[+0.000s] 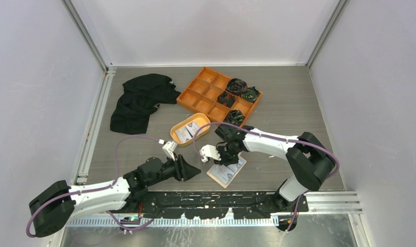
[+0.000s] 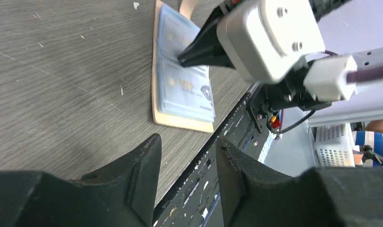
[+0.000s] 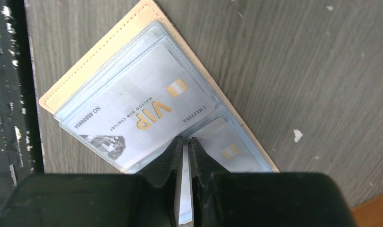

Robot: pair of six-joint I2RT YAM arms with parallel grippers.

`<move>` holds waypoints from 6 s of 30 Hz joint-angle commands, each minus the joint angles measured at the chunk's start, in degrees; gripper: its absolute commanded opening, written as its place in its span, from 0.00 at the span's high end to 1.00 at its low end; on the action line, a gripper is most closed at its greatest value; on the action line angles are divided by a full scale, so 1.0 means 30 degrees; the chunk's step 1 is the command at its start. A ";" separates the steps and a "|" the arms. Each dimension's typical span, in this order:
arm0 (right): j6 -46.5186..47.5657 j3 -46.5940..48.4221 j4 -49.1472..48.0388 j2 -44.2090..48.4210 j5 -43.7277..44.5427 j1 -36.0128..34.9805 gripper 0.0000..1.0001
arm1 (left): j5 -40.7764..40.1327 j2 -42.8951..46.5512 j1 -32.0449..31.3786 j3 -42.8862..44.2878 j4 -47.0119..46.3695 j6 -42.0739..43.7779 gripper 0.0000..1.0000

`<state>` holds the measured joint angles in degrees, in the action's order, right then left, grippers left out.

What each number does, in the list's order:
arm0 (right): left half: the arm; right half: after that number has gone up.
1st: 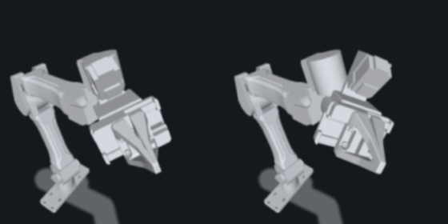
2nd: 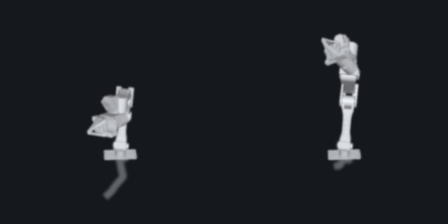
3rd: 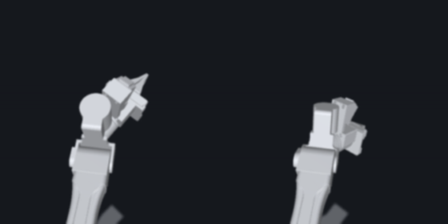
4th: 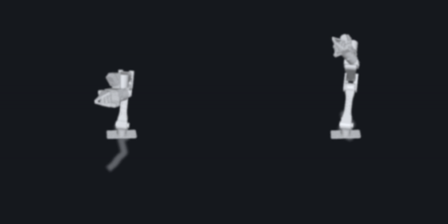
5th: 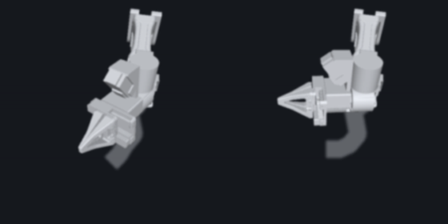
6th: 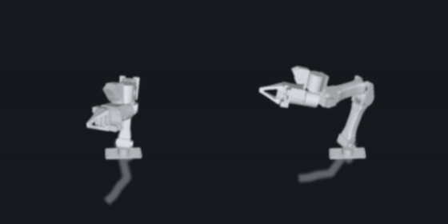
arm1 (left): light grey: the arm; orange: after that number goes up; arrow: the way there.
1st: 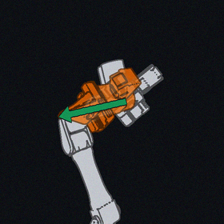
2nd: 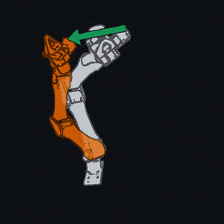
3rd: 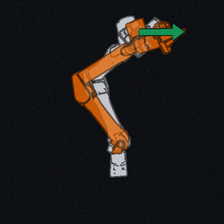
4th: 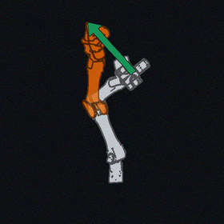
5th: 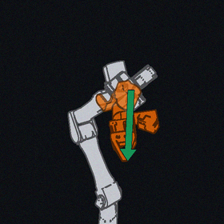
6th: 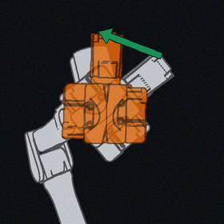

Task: Put the credit cards into the card holder
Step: Insert the credit card into the card holder.

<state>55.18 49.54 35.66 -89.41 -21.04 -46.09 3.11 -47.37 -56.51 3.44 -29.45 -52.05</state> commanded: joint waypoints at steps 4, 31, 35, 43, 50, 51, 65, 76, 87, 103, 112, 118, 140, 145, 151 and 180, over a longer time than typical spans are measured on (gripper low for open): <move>-0.0954 0.0991 0.1578 0.1539 -0.1255 0.2093 0.82 | -0.1443 -0.1731 -0.1893 0.0594 -0.1819 0.0117 0.53; -0.9217 0.4342 0.6586 -0.1898 -0.5087 1.0036 0.45 | -0.9941 -1.2755 -0.6340 0.5422 -0.3150 -0.4487 0.54; -0.9354 0.4439 0.6582 -0.2845 -0.5091 0.9966 0.50 | -1.0031 -1.3301 -0.6351 0.5679 -0.2912 -0.4708 0.55; -0.9638 0.4579 0.6549 -0.3958 -0.4670 0.9646 0.54 | -0.9869 -1.4242 -0.6338 0.6429 -0.2102 -0.5058 0.56; -1.0133 0.4582 0.6205 -0.4221 -0.3628 0.9503 0.55 | -0.9940 -1.4441 -0.6342 0.6355 -0.2194 -0.5152 0.56; -1.0208 0.4555 0.6111 -0.4097 -0.3385 0.9524 0.55 | -0.9992 -1.4410 -0.6334 0.6353 -0.2169 -0.5150 0.56; -0.9966 0.4605 0.6563 -0.4318 -0.3400 0.9376 0.59 | -0.9972 -1.4547 -0.6337 0.6470 -0.2092 -0.5173 0.56; -0.9471 0.5211 0.7872 -0.4675 -0.5537 0.9383 0.68 | -0.9919 -1.4530 -0.6340 0.6557 -0.1986 -0.5121 0.57; -0.8553 0.5738 0.9285 -0.4445 -0.8044 0.9839 0.68 | -0.9840 -1.4420 -0.6329 0.6528 -0.1961 -0.5029 0.56; -0.7286 0.6073 1.0398 -0.4744 -0.8559 0.9827 0.68 | -1.0303 -1.0212 -0.6365 0.5737 0.0880 -0.3357 0.52; -0.6879 0.6073 1.0603 -0.4705 -0.8562 0.9580 0.73 | -0.9244 -1.0791 -0.6519 0.5880 -0.1672 -0.1779 0.52; -0.6938 0.6024 1.0442 -0.4473 -0.8266 0.9534 0.71 | -0.8758 -1.0306 -0.6440 0.6395 -0.1239 -0.0526 0.51; -0.6053 0.6242 1.1117 -0.4446 -0.9149 0.9543 0.66 | -0.7044 -0.9297 -0.5438 0.6850 0.0513 0.0446 0.49; -0.5870 0.6298 1.1292 -0.4321 -0.9454 0.9534 0.66 | -0.6928 -0.9476 -0.5403 0.6850 0.0462 0.0446 0.49; -0.5883 0.6280 1.1370 -0.4241 -0.9746 0.9540 0.65 | -0.6546 -0.9950 -0.5407 0.6847 -0.0293 0.0446 0.49; -0.9679 0.5223 0.7657 -0.4125 -0.4741 0.9297 0.72 | -0.4818 -1.4041 -0.4412 0.9057 -0.3892 0.0271 0.56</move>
<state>32.14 66.30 64.64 -103.55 -43.77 -17.87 -12.71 -88.55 -70.15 29.19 -35.42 -50.83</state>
